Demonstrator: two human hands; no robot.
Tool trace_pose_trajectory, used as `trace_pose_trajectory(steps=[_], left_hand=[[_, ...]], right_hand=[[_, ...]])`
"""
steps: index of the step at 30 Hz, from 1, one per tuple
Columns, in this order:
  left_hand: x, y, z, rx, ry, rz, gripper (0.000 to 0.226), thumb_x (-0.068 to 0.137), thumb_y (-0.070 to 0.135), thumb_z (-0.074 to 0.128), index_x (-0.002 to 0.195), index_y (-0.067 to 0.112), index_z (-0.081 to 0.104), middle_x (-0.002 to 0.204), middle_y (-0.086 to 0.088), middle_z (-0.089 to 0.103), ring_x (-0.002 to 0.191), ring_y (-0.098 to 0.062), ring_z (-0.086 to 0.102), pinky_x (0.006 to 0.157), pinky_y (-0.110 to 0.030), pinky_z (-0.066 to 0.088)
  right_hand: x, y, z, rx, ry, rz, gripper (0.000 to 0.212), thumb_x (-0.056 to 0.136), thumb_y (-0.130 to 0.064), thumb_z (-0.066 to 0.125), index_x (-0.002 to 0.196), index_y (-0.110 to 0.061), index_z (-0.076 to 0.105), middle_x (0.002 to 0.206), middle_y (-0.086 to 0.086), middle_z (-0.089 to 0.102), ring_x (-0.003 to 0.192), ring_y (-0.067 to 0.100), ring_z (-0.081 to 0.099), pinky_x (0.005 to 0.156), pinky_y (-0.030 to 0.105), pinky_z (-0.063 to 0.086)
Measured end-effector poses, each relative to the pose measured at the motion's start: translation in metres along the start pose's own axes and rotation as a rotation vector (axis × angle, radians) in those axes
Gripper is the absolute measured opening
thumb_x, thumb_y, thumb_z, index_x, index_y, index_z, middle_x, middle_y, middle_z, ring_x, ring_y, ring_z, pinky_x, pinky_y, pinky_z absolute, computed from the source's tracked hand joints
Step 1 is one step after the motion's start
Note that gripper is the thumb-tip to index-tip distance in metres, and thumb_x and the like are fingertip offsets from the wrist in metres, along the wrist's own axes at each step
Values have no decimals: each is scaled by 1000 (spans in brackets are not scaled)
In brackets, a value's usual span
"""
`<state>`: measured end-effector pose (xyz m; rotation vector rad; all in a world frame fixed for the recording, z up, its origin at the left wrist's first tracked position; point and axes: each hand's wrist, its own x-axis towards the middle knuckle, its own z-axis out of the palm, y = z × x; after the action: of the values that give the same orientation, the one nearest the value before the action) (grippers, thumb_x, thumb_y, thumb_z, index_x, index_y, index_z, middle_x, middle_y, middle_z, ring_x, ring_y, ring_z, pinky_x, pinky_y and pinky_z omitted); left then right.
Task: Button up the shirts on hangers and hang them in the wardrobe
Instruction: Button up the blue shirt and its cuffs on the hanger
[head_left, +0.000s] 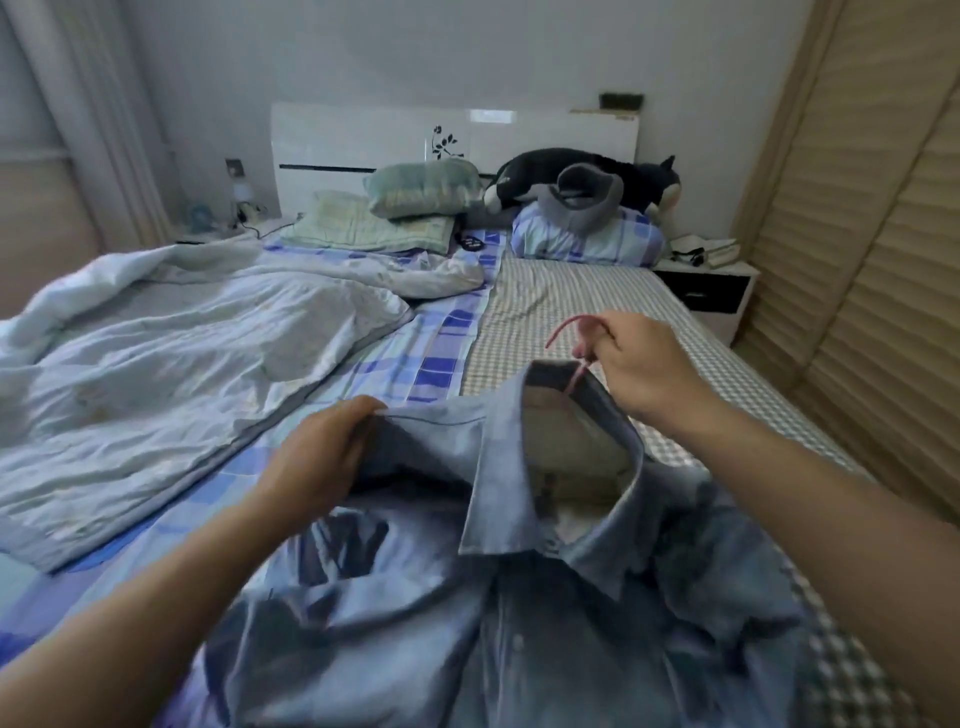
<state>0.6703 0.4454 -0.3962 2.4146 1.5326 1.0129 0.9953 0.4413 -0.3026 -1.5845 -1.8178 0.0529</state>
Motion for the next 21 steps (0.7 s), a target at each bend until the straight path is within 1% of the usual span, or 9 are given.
trace_pose_trajectory(steps=[2, 5, 7, 10, 13, 15, 18, 19, 21], left_hand=[[48, -14, -19, -23, -70, -74, 38, 92, 46, 38, 98, 21, 66, 95, -12, 74, 89, -26, 66, 76, -35, 45], [105, -42, -37, 91, -315, -194, 19, 103, 23, 53, 88, 31, 61, 104, -7, 72, 102, -26, 65, 84, -33, 44], [129, -37, -43, 125, -284, -160, 20, 97, 20, 54, 102, 38, 61, 116, 1, 66, 114, -22, 61, 96, -28, 43], [142, 35, -43, -159, -207, 7, 44, 90, 55, 50, 130, 38, 57, 128, 21, 55, 122, 2, 49, 104, -9, 30], [168, 109, -51, -70, -297, 184, 71, 94, 73, 30, 154, 36, 34, 142, 15, 50, 130, -6, 47, 111, -28, 35], [194, 138, -70, 42, -258, 274, 69, 97, 68, 28, 156, 34, 28, 137, 7, 55, 122, -18, 55, 104, -37, 43], [235, 190, -113, 83, -128, 356, 60, 96, 63, 32, 144, 31, 46, 114, 4, 70, 96, -24, 68, 73, -36, 50], [248, 212, -132, 83, -73, 393, 54, 97, 62, 33, 138, 31, 50, 104, 4, 73, 87, -24, 70, 63, -34, 48], [277, 261, -175, 57, 40, 442, 46, 100, 60, 37, 132, 31, 53, 94, 2, 75, 80, -25, 71, 57, -34, 46]], right_hand=[[43, 2, -9, 71, -89, 57, 43, 108, -34, 44, 75, -17, 66, 80, 2, 72, 79, 24, 68, 82, 43, 53], [88, -3, -20, 241, -248, 132, 44, 107, -37, 44, 85, -9, 70, 80, 3, 74, 76, 22, 72, 76, 41, 60], [103, -9, -27, 320, -310, 168, 44, 107, -38, 43, 94, -6, 71, 89, 3, 75, 83, 19, 73, 76, 38, 61], [119, -25, -49, 362, -344, 195, 44, 107, -37, 43, 100, -6, 74, 97, 4, 75, 93, 18, 71, 83, 38, 61], [144, -49, -100, 352, -393, 172, 44, 107, -36, 43, 103, -8, 76, 99, 1, 76, 95, 13, 71, 91, 38, 57], [161, -66, -151, 341, -417, 183, 44, 108, -36, 42, 102, -9, 76, 98, -1, 76, 92, 8, 70, 90, 31, 56], [181, -92, -235, 338, -414, 208, 44, 108, -35, 40, 99, -11, 76, 95, -2, 76, 86, 3, 69, 82, 20, 54], [188, -100, -263, 356, -377, 217, 44, 108, -35, 40, 97, -11, 75, 93, -1, 76, 86, 5, 70, 81, 21, 55], [205, -116, -317, 429, -236, 254, 46, 107, -38, 42, 92, -8, 73, 90, 5, 76, 83, 14, 72, 83, 34, 59]])
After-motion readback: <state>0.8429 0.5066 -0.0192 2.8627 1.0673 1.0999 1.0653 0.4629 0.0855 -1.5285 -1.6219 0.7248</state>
